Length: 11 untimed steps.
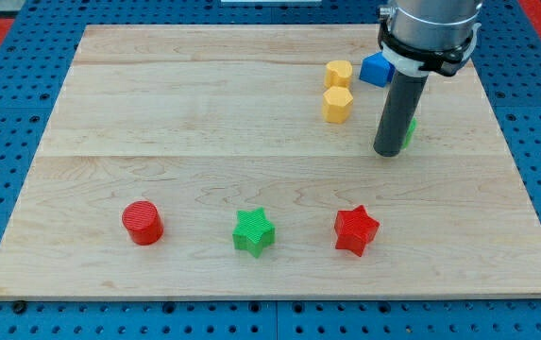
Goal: Move red star slightly right side
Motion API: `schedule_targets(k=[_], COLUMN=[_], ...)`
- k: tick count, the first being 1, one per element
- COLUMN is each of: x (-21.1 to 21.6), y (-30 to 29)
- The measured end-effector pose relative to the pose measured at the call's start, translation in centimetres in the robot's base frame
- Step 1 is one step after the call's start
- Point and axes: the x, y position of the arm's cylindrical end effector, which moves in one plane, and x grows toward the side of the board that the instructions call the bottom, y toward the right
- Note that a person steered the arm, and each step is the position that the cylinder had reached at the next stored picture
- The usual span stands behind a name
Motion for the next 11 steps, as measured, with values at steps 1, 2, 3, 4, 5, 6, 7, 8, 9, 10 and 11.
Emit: schedule_targets(k=[1, 2, 3, 4, 5, 6, 7, 8, 9, 10, 11], x=[2.8, 8.3, 14.2, 17.9, 18.2, 18.2, 17.6, 14.1, 11.1, 9.1, 8.6], y=[3.1, 4.9, 4.9, 3.3, 1.0, -3.6, -8.2, -8.6, -6.7, -4.6, -2.1])
